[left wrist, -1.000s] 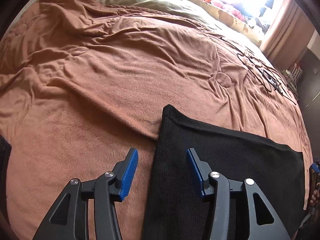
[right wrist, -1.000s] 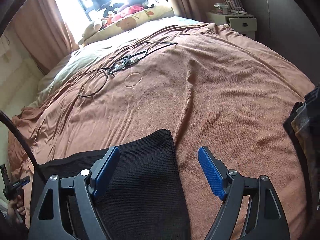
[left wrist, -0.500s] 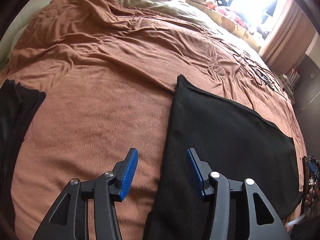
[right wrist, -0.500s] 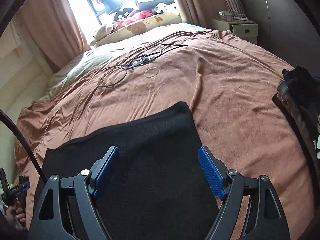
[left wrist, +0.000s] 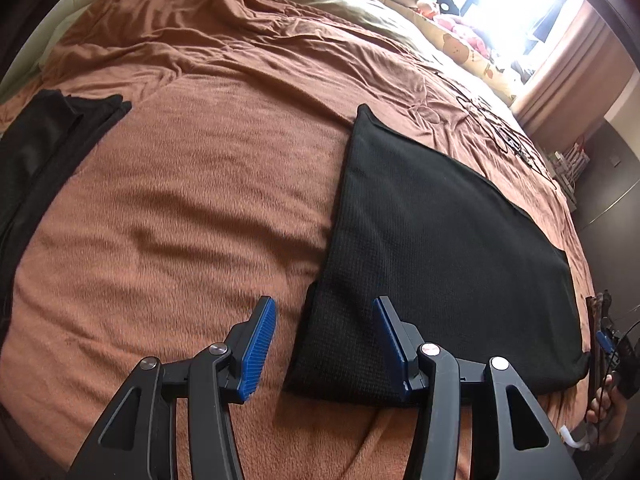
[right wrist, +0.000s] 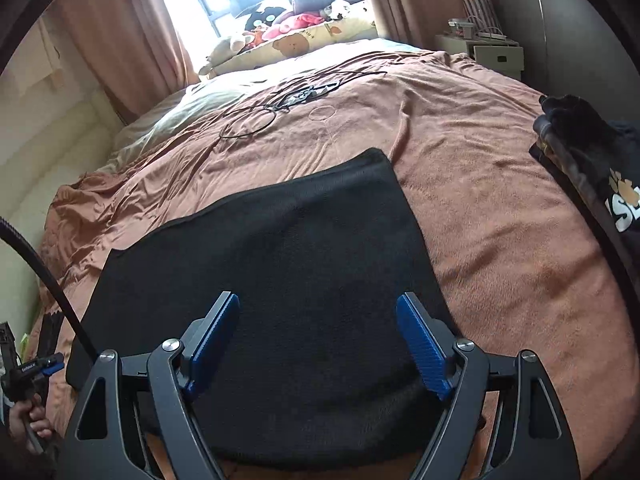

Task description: Fold small clothes

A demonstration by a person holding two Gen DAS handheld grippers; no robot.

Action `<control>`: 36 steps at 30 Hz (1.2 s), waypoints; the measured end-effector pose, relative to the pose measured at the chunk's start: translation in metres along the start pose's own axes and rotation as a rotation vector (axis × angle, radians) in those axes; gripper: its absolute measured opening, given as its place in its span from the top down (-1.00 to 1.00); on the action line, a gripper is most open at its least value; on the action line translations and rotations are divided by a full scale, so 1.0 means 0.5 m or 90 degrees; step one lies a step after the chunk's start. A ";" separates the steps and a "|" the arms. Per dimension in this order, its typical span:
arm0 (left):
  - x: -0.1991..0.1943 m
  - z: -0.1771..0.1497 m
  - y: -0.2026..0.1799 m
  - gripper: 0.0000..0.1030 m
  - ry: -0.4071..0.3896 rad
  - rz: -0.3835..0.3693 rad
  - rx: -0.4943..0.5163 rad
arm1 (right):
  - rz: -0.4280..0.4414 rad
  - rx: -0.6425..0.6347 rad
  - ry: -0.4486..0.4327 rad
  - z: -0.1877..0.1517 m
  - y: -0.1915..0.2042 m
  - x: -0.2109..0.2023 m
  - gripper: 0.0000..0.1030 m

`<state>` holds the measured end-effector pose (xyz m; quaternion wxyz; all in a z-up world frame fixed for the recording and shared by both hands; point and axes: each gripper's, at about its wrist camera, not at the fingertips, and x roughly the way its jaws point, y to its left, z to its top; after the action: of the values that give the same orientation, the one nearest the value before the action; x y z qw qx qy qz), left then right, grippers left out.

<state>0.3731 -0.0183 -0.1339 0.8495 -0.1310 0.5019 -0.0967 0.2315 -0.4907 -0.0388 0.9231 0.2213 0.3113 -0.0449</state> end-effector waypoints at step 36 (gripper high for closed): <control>0.022 -0.085 0.045 -0.02 0.007 -0.167 -0.201 | 0.003 0.006 0.039 -0.065 0.059 0.026 -0.05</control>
<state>0.3415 -0.0054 -0.1697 0.7956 -0.3266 0.4940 -0.1275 0.2302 -0.4492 -0.0584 0.9123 0.2276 0.3384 -0.0375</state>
